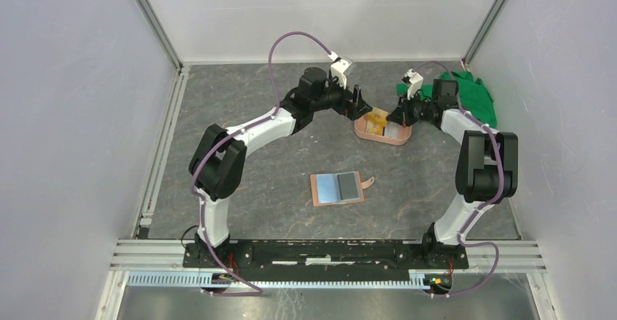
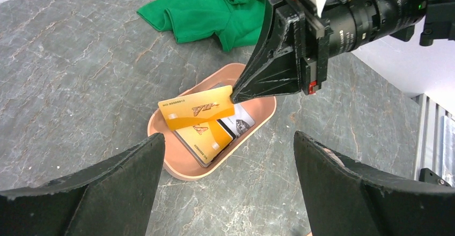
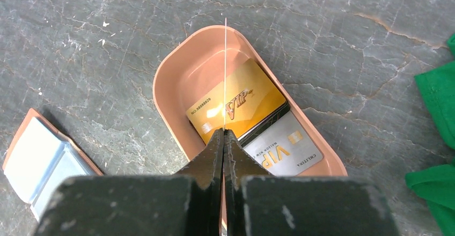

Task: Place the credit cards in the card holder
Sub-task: Pick up the credit card from the storage box.

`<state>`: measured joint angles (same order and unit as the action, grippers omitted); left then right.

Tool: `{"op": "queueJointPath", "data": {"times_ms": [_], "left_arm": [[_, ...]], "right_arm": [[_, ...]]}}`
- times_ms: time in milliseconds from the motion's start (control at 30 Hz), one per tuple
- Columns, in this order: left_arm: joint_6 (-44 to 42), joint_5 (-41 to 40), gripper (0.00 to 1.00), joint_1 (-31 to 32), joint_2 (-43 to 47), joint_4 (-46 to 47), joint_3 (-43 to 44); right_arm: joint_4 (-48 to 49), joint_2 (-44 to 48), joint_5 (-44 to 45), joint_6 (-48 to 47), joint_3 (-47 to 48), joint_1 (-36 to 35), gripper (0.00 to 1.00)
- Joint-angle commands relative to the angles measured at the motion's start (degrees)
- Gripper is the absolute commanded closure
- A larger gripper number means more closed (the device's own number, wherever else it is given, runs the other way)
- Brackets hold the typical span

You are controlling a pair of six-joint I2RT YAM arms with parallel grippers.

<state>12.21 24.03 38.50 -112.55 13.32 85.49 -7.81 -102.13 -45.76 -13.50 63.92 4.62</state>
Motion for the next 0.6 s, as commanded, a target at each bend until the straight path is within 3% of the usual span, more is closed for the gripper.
{"op": "queueJointPath", "data": {"times_ms": [0,267,467,567], "left_arm": [[1.2,1.32,0.05,0.02,-1.53,1.26,3.32],[7.26,3.6,0.03,-1.94,-2.9,5.41,3.09],[20.5,13.63,0.03,-5.8,-6.47,19.23,1.0],[25.64,19.21,0.03,-7.32,-11.07,19.87,4.57]], "right_arm": [[1.35,2.85,-4.1,-2.44,-0.35,1.0,1.0],[2.06,4.61,-7.01,-2.65,-1.25,2.03,1.0],[3.13,4.83,-9.03,-0.86,-1.61,2.58,1.0],[3.41,5.29,-9.91,-0.2,-1.73,2.83,1.0]]}}
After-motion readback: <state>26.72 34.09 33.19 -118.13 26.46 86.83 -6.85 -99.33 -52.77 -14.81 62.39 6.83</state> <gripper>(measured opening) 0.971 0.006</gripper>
